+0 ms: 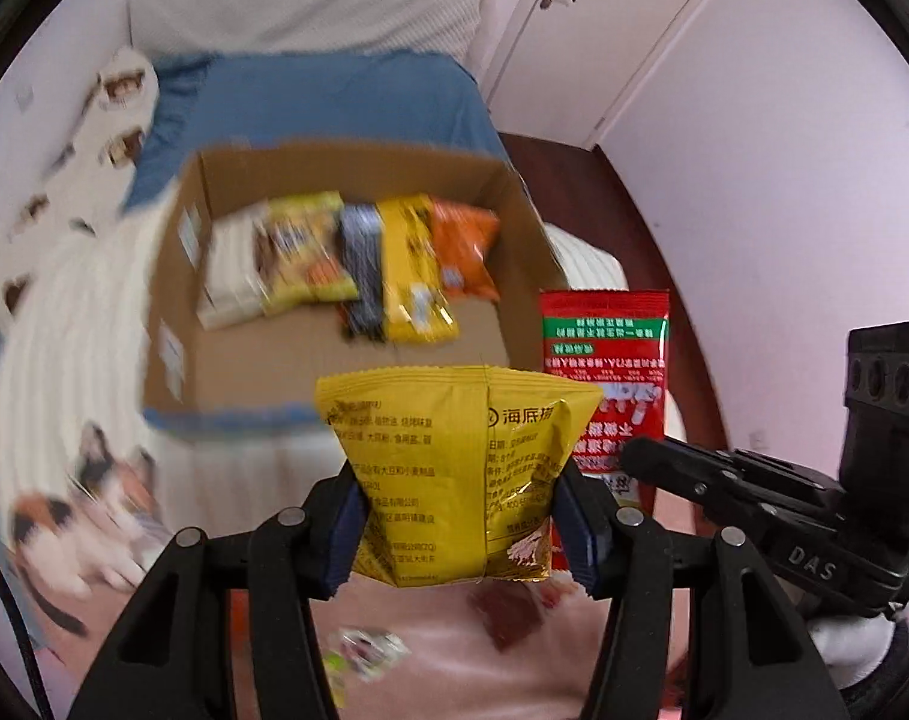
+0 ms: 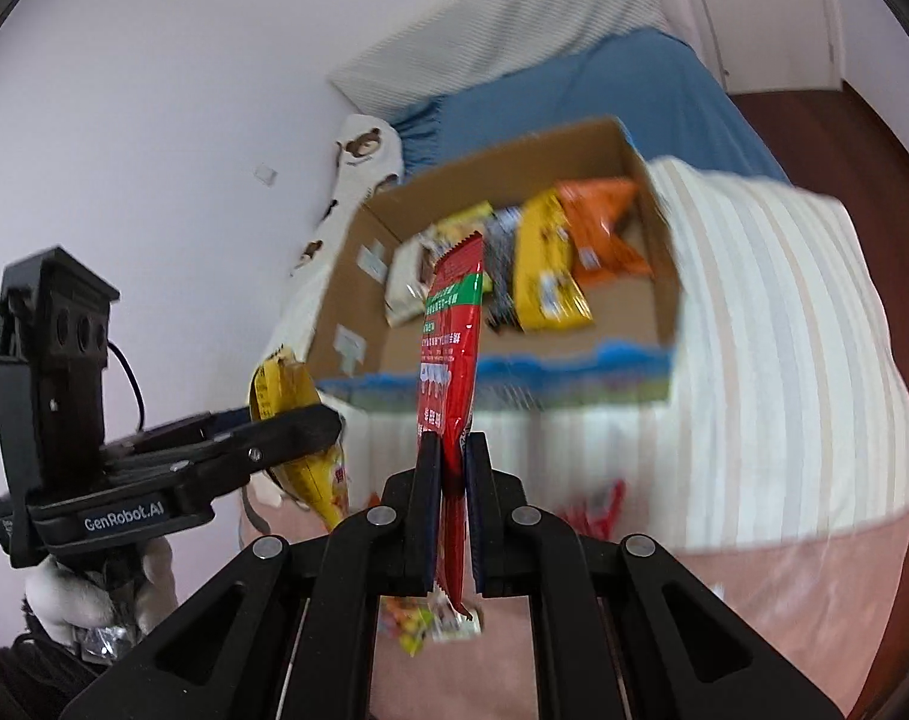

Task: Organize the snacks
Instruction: 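Lift both packets and carry them toward the cardboard box, then lower both packets into the box and open both tools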

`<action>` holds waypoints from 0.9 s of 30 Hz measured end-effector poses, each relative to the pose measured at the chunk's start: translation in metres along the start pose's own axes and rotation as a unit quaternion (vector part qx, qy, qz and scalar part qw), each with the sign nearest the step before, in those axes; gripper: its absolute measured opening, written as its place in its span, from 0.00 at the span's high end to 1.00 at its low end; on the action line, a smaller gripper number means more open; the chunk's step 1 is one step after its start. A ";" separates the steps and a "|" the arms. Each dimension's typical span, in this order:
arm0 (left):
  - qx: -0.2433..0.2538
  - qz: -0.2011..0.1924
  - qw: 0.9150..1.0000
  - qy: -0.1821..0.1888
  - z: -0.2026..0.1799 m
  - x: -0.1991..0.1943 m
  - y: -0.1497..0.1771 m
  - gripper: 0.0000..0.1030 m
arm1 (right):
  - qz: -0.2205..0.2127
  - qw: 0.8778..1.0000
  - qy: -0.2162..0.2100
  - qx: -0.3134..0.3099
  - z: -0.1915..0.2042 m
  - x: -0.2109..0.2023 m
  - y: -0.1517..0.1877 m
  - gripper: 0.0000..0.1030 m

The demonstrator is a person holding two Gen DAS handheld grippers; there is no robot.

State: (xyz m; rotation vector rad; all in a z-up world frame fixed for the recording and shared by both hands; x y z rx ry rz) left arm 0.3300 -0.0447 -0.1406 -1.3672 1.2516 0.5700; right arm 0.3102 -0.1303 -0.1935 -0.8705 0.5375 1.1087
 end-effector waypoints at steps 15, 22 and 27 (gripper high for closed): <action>-0.024 0.061 0.992 -0.105 0.109 0.057 -0.078 0.49 | 0.030 0.999 -0.009 -0.020 0.046 0.128 -0.096 0.92; -0.046 0.121 0.983 -0.131 0.147 0.101 -0.068 0.47 | 0.104 0.994 -0.025 -0.010 0.051 0.196 -0.083 0.87; -0.090 0.154 0.977 -0.115 0.166 0.122 -0.045 0.29 | 0.155 0.987 0.029 -0.027 0.033 0.229 -0.064 0.53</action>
Point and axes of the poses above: each gripper's, at about its wrist camera, not at the fingertips, and x roughly the way its jaws point, z to its left, y to its underside, the point moved 9 cm from there along x, roughly the way its jaws point, and after that the axes turned 5 degrees about x, right-handed, at the moved point
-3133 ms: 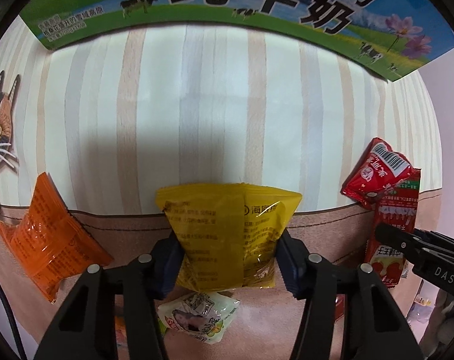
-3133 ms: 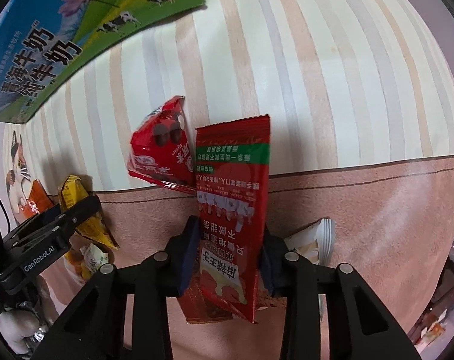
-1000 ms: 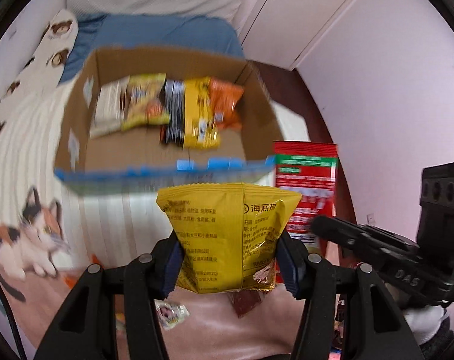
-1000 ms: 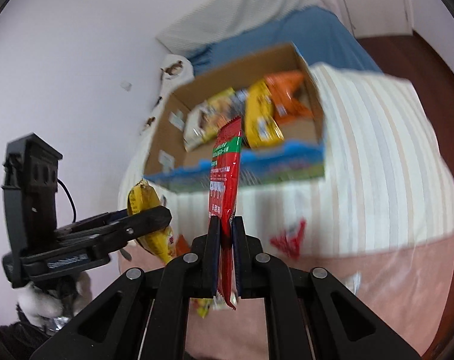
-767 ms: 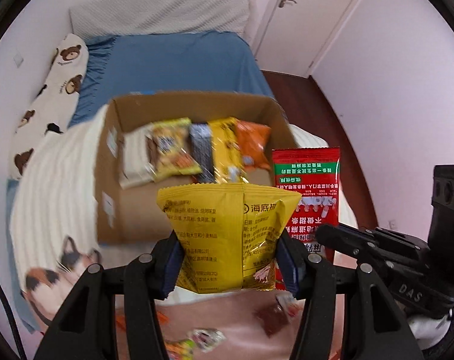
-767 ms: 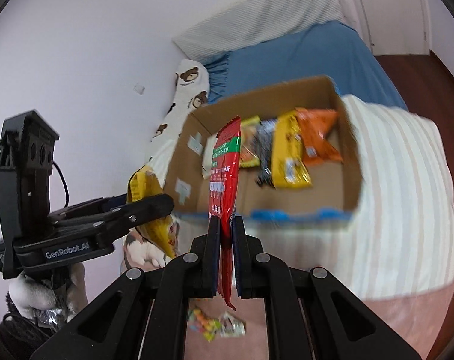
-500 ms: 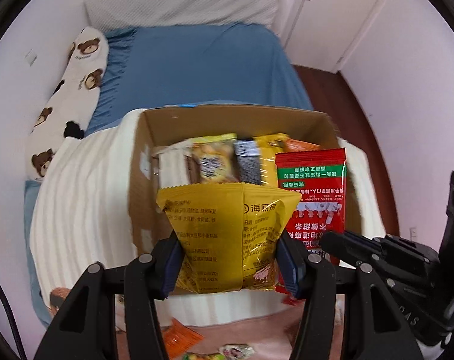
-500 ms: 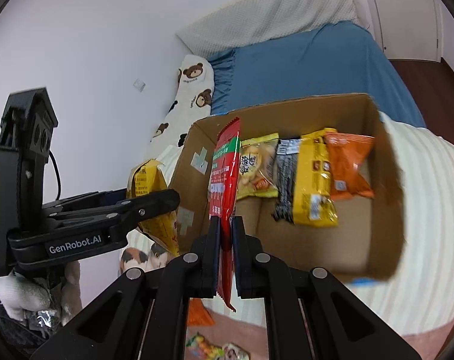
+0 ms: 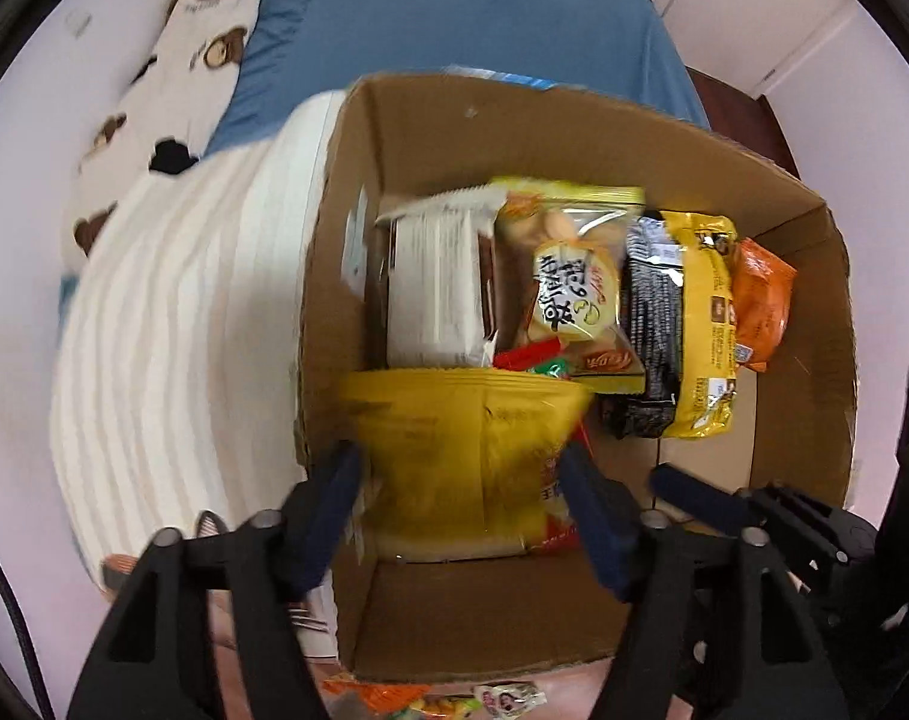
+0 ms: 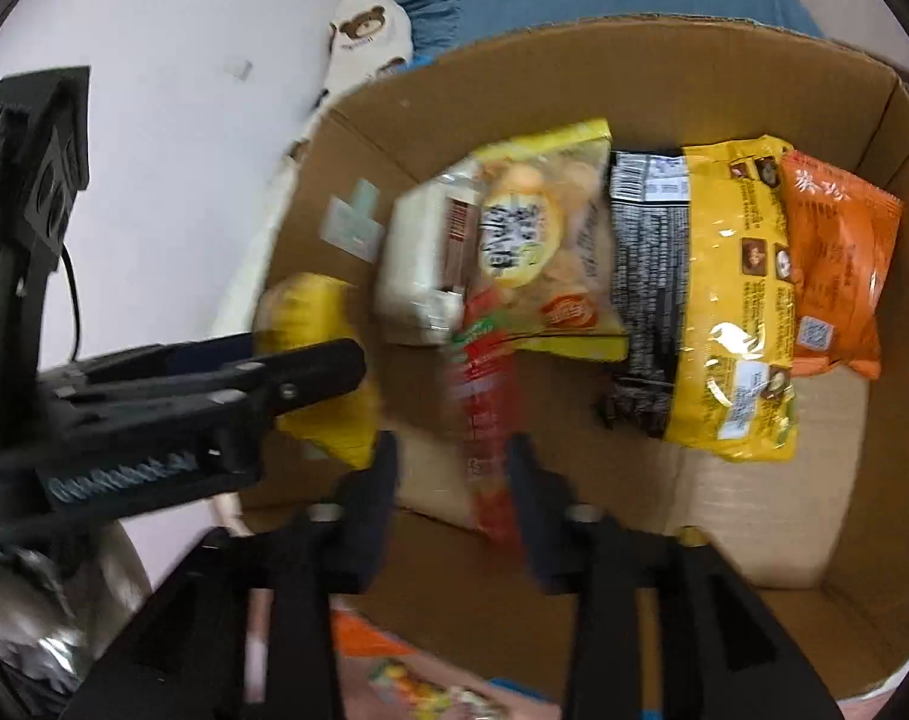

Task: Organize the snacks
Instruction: 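Lower both packets into the box and open both tools, then move both tools back to the snacks on the bed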

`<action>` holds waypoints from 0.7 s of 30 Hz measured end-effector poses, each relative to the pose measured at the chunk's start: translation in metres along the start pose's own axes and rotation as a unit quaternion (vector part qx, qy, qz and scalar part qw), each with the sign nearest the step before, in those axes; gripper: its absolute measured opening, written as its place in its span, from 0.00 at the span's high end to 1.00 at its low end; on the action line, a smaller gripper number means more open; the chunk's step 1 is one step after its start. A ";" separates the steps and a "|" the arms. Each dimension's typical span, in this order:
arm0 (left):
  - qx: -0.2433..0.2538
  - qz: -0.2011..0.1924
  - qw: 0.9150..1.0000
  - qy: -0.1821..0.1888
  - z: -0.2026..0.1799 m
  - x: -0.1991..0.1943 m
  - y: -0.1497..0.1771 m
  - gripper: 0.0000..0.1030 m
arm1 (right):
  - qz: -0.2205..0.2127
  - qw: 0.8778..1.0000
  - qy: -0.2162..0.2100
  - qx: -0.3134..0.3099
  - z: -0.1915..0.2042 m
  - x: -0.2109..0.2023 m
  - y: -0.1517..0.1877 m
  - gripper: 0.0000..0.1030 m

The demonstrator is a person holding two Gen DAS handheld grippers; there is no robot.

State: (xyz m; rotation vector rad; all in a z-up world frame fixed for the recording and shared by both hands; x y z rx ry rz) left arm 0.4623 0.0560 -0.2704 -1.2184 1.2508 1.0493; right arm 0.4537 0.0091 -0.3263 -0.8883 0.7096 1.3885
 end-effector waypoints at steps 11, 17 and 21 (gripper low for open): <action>-0.014 -0.072 0.997 0.001 -0.006 -0.027 0.018 0.25 | -0.063 0.987 0.140 -0.038 -0.026 -0.036 0.013 0.11; -0.007 -0.144 0.989 -0.023 -0.016 -0.059 0.040 0.25 | -0.117 0.978 0.171 -0.029 -0.040 -0.075 0.019 0.10; -0.002 -0.175 0.984 -0.031 -0.024 -0.077 0.059 0.25 | -0.150 0.971 0.185 -0.030 -0.038 -0.105 0.035 0.10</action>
Point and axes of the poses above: each gripper's, at about its wrist camera, not at the fingertips, and x roughly the way its jaws point, z to its left, y to its underside, the point moved 9 cm from there along x, roughly the way its jaws point, and after that the axes turned 5 degrees about x, right-handed, at the moved point
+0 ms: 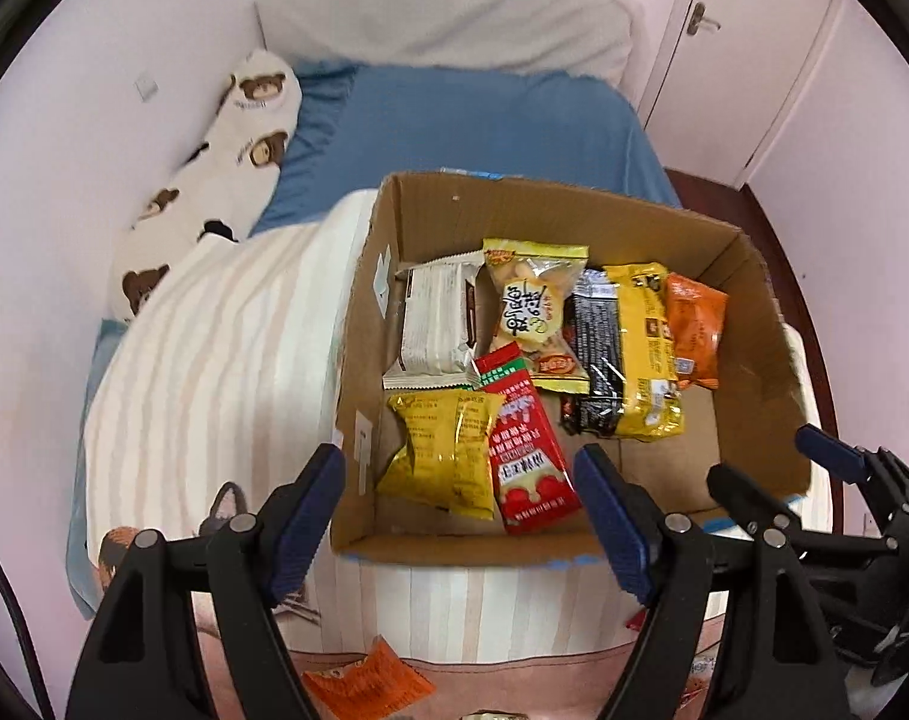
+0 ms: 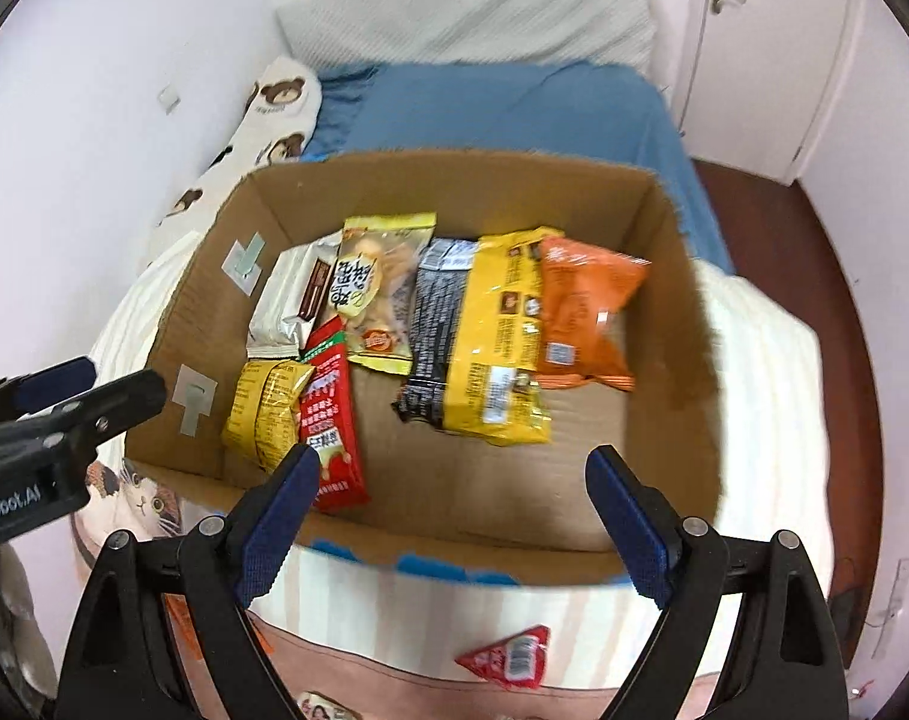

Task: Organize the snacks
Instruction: 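Move both tools back to the snacks on the bed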

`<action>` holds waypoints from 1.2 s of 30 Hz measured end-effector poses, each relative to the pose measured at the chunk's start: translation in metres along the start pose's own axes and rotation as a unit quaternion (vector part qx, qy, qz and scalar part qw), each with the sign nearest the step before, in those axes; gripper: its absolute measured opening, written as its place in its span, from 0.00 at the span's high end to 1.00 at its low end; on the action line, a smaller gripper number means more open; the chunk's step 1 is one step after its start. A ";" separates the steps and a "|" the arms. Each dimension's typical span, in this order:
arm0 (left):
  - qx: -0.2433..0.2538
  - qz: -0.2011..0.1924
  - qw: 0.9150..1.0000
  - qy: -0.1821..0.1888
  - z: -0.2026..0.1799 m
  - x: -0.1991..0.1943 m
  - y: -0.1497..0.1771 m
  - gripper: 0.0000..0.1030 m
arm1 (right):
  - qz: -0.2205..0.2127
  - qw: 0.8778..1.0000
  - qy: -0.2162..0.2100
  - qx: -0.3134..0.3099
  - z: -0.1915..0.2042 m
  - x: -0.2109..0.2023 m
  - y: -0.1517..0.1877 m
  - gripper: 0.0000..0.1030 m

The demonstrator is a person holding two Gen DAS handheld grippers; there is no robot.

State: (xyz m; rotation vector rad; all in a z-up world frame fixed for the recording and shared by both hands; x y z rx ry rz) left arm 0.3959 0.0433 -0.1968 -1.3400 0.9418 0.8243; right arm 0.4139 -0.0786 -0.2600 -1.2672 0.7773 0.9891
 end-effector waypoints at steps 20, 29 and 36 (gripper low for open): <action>-0.015 0.149 0.989 0.012 -0.004 0.027 0.229 0.25 | 0.107 0.985 -0.013 0.132 -0.099 -0.021 0.201 0.10; -0.289 0.278 0.907 0.131 0.034 0.074 0.342 0.25 | 0.206 0.967 -0.021 0.150 -0.093 0.032 0.291 0.10; -0.446 0.260 0.841 0.160 0.040 0.110 0.357 0.25 | 0.215 0.969 -0.005 0.120 -0.080 0.048 0.302 0.10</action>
Point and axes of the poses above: each gripper's, at about its wrist camera, not at the fingertips, and x roughly the way its jaws point, z to its left, y to its underside, the point moved 9 cm from there along x, roughly the way its jaws point, and after that the axes turned 5 degrees about x, right-handed, at the moved point
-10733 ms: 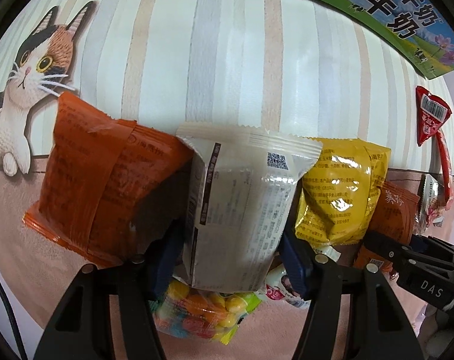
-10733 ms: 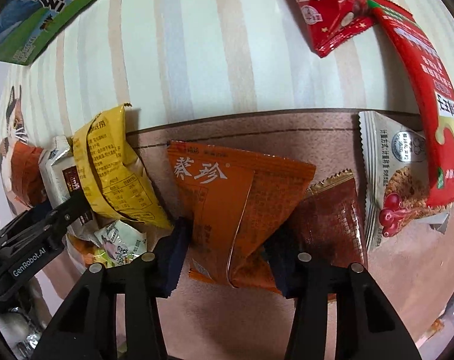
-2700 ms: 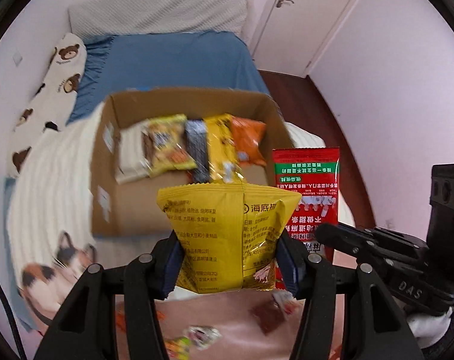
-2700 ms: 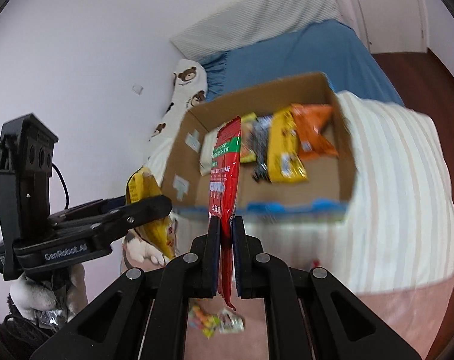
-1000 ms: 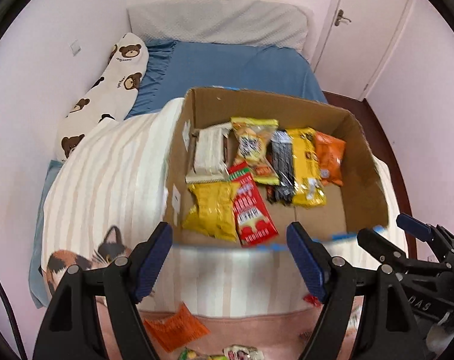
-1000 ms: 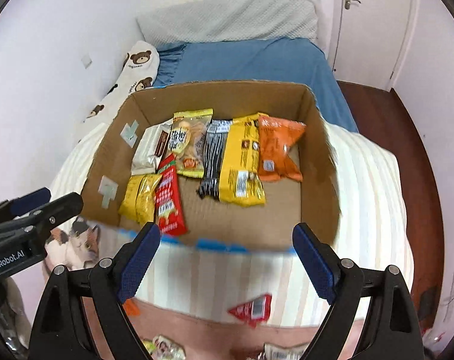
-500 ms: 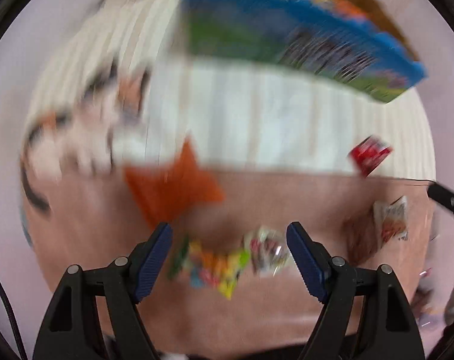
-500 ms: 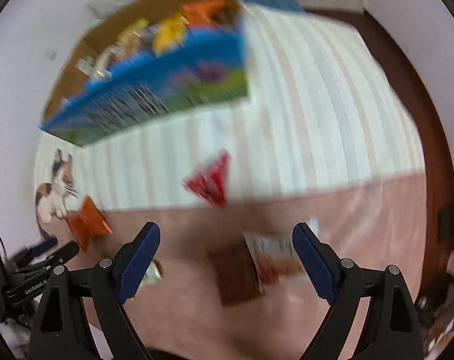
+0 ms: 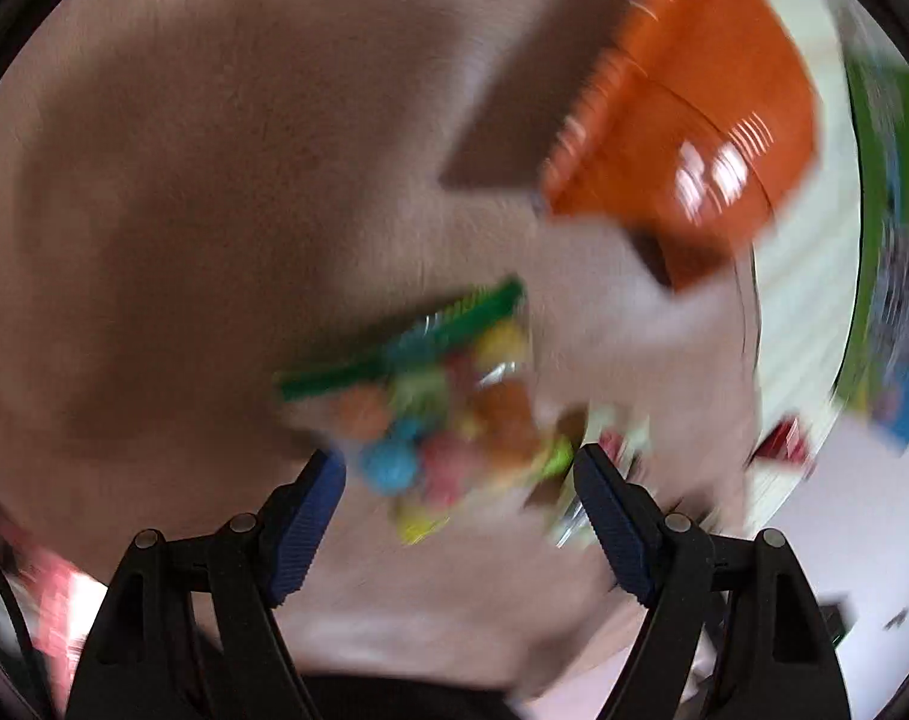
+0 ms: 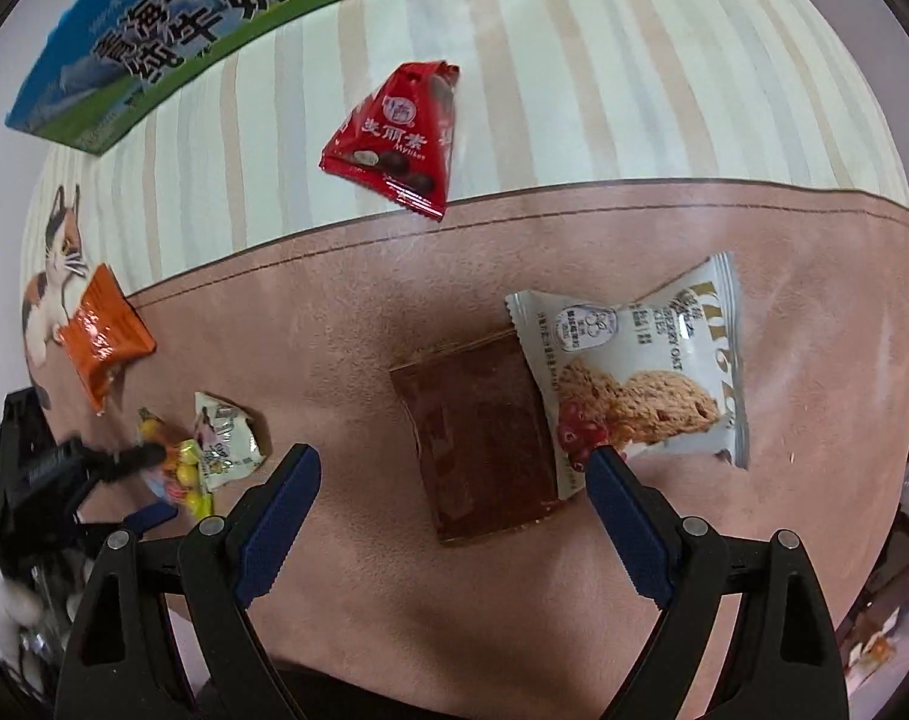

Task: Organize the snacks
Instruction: 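Move both tools back to the snacks on the bed, then grasp the clear candy bag with the left tool while the right grasps the brown packet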

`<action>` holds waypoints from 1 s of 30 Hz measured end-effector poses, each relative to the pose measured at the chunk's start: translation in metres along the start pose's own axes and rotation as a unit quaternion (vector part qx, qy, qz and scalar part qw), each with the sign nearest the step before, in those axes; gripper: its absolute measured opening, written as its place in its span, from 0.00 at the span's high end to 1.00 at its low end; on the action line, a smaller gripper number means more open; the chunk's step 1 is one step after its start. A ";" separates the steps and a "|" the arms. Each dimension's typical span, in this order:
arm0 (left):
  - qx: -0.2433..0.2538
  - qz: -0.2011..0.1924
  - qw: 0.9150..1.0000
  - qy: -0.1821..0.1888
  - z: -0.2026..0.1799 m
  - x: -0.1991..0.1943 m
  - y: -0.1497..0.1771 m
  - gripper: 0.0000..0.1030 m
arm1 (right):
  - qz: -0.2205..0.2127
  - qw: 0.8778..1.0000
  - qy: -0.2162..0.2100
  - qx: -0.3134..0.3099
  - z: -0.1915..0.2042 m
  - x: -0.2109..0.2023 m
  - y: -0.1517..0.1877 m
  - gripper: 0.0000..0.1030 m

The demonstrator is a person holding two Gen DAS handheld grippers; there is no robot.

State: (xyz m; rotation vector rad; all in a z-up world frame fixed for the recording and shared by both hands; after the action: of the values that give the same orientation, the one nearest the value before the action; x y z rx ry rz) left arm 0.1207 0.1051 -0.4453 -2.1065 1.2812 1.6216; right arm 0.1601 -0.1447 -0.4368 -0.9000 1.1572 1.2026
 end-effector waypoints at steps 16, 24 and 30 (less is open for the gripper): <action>0.408 -0.069 0.879 -0.237 -0.093 0.032 0.022 0.30 | 0.008 0.994 0.078 -0.077 0.022 0.051 -0.006 0.10; 0.357 -0.059 0.909 -0.207 -0.075 0.035 0.031 0.30 | 0.036 0.989 0.077 -0.119 0.055 0.080 0.039 0.42; 0.369 -0.059 0.901 -0.220 -0.048 0.027 0.036 0.45 | 0.055 0.990 0.055 -0.117 0.065 0.083 0.047 0.40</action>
State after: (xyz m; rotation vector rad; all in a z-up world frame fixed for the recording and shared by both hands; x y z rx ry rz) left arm 0.1293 0.0401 -0.4375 -1.2473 1.2924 1.1830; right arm 0.1237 -0.0564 -0.5017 -1.1022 1.1831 1.4135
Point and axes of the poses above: each gripper's, at about its wrist camera, not at the fingertips, and x roughly the way its jaws point, z to its left, y to its underside, the point moved 9 cm from there along x, roughly the way its jaws point, and after that the axes turned 5 degrees about x, right-handed, at the moved point
